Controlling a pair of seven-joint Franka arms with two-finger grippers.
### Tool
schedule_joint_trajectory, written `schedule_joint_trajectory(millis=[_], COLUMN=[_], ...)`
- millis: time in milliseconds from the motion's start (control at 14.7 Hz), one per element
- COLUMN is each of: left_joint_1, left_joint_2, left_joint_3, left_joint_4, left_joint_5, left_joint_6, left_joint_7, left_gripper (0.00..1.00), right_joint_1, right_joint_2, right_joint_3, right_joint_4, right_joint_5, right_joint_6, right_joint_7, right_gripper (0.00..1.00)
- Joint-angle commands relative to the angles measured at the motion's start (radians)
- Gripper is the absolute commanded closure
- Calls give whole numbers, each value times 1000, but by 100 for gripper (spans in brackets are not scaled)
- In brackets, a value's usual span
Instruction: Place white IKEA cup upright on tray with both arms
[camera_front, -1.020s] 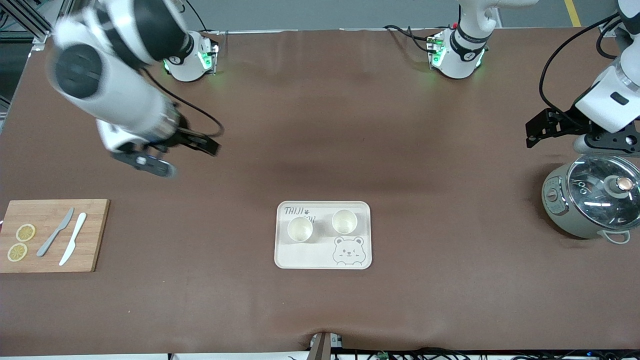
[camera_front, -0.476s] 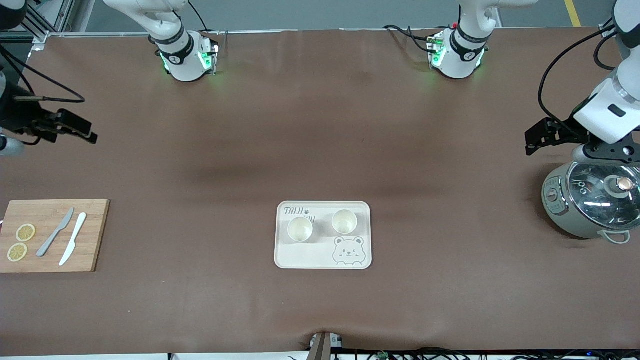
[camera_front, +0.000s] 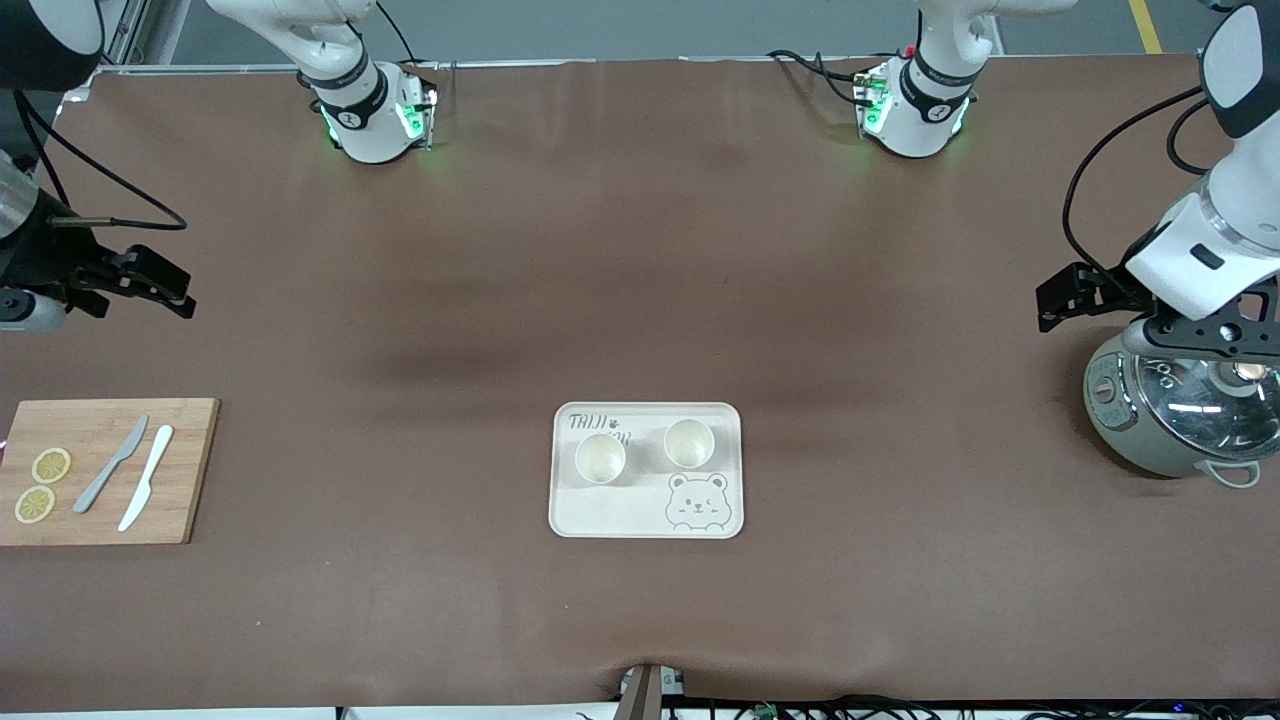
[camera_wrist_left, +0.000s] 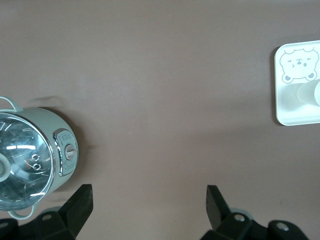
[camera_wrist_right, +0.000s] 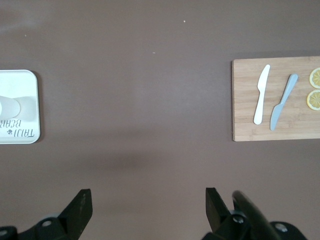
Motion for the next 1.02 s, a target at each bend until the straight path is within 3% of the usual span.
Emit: schedule_joint_trajectory(millis=[0, 952], left_joint_1=[-11, -5], left_joint_2=[-5, -7], left_joint_3=[-11, -34], left_joint_4=[9, 14], left_joint_5=[10, 21], left_joint_6=[-9, -8], left_joint_7=[-67, -68], left_gripper=[0, 0], right_joint_1=[26, 27], right_joint_2=[9, 28], right_joint_3=[0, -1], right_joint_4=[-11, -12], right_joint_5=[-15, -15], right_joint_6=[27, 13], right_joint_7=[11, 10], right_gripper=[0, 0])
